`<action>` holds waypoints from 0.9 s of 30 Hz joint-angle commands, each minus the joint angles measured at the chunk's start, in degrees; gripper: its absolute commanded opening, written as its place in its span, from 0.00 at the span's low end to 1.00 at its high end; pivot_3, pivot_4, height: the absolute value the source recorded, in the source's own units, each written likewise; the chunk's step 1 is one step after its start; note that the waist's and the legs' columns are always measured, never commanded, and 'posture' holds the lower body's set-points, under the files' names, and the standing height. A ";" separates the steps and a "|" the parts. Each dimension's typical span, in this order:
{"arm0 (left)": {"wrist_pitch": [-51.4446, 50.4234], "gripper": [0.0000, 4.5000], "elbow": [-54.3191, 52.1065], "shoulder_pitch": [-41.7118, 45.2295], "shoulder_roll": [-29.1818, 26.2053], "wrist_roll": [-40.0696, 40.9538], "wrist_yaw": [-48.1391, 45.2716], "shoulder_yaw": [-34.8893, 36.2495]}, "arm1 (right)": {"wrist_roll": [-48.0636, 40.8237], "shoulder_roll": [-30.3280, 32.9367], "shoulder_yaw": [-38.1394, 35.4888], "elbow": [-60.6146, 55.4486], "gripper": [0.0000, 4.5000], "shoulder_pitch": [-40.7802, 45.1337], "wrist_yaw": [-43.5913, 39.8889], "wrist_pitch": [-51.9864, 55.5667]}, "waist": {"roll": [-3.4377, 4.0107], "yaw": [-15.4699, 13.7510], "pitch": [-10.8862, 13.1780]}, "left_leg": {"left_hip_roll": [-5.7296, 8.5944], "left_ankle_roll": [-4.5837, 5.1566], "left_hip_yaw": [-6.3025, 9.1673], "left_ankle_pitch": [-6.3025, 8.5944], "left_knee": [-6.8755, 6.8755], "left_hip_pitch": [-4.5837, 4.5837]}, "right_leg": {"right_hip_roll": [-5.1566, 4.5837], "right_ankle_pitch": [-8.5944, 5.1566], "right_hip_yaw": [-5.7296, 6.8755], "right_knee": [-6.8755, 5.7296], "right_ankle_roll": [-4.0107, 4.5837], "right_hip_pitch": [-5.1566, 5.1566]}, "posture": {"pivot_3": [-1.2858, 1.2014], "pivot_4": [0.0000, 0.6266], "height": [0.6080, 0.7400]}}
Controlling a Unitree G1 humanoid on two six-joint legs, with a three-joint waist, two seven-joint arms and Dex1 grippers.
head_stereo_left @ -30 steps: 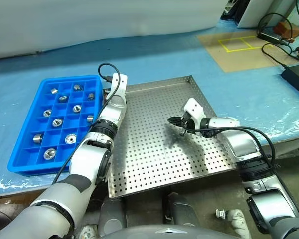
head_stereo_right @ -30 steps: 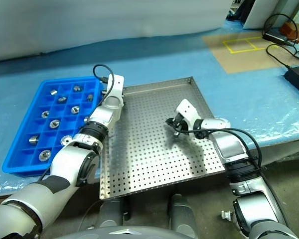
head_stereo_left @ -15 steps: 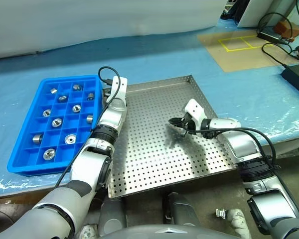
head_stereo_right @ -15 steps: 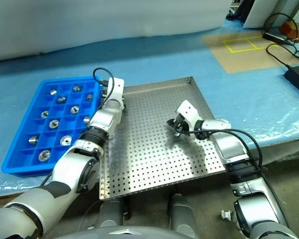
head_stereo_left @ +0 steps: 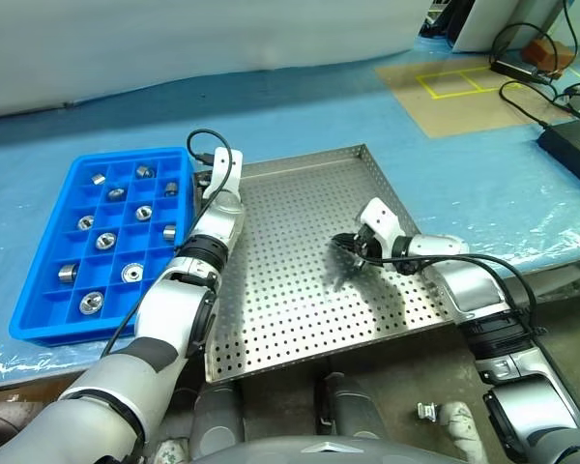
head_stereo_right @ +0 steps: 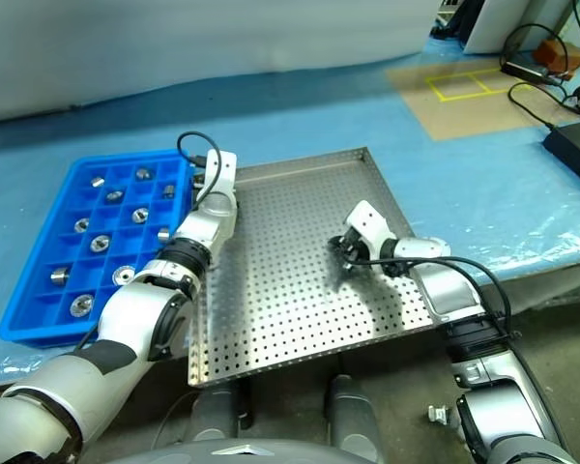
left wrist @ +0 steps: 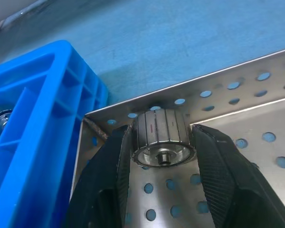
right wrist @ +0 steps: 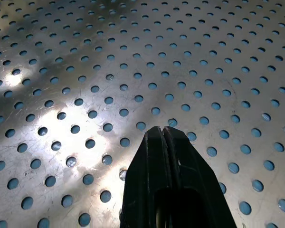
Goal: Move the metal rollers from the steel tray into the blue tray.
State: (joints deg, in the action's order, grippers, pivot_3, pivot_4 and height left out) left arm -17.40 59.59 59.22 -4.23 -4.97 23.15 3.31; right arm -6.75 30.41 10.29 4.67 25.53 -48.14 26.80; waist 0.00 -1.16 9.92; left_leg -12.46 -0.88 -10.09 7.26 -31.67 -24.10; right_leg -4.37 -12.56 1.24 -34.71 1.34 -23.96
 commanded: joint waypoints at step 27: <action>-4.62 0.47 -8.54 -4.74 -1.48 -0.62 0.72 0.48 | 1.48 0.21 0.45 -0.34 0.00 -0.52 -0.24 -2.52 | 0.01 -0.17 -0.01 | 0.04 0.05 0.00 0.02 0.06 -0.28 | -0.03 0.00 0.05 0.08 0.01 -0.16 | 0.42 0.24 1.00</action>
State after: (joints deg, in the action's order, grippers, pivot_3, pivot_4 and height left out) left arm -20.73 49.46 55.90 -6.66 -5.98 25.41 4.02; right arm -5.36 30.43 10.96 5.65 25.37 -48.38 25.32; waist 0.02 -1.34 9.91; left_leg -12.41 -0.83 -10.09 7.29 -31.61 -24.35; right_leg -4.41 -12.57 1.29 -34.62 1.35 -24.10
